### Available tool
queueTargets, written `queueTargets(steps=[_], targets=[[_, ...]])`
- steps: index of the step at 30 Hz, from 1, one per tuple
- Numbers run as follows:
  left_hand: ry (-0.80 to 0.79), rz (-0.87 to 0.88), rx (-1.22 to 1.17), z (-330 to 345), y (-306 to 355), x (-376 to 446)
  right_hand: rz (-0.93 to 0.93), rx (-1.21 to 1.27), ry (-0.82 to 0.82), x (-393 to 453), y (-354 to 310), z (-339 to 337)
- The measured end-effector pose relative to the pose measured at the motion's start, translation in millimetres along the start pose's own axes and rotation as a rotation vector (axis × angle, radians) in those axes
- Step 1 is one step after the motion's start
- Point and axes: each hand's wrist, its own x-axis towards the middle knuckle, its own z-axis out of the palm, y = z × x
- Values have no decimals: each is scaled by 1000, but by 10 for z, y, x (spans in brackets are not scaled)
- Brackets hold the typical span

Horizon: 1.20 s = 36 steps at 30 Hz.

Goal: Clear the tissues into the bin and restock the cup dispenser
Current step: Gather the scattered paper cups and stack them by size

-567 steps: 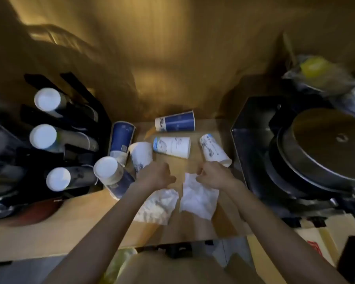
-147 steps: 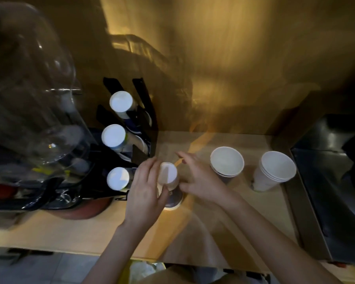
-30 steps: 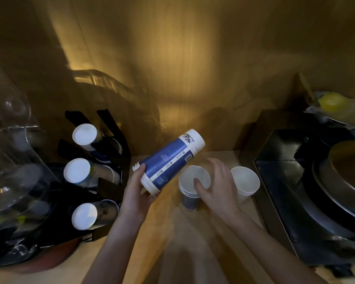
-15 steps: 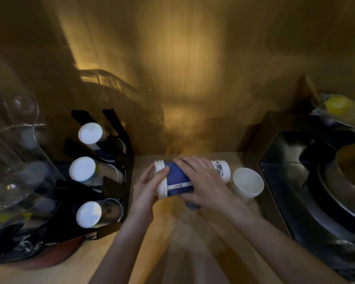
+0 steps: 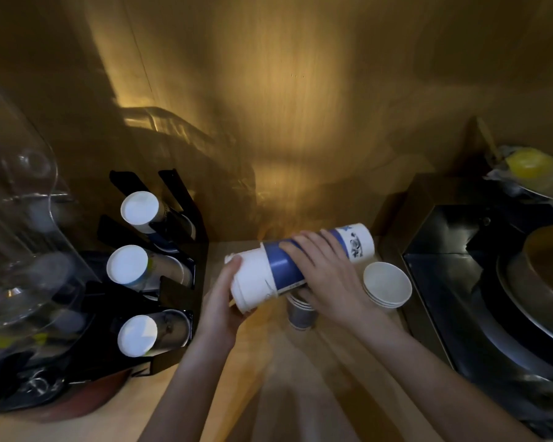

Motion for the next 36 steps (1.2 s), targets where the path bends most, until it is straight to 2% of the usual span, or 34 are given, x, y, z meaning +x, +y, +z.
queueTargets(steps=[5, 8, 12, 15, 23, 27, 33, 36], targets=[[20, -85, -158, -172, 96, 100, 126, 144, 69, 17, 204, -156], [52, -139, -317, -243, 138, 139, 284, 283, 224, 12, 294, -260], [31, -162, -396, -279, 113, 137, 532, 722, 412, 4, 346, -378], [6, -179, -418, -238, 61, 130, 593, 906, 502, -6, 339, -369], [-23, -208, -421, -150, -38, 107, 610, 1025, 289, -201, 245, 14], [-30, -219, -405, -162, -126, 86, 609, 952, 186, -344, 219, 239], [-21, -209, -385, -196, -176, 99, 595, 692, -121, -560, 207, 470], [-15, -206, -381, -187, -197, 98, 608, 658, -220, -608, 199, 537]])
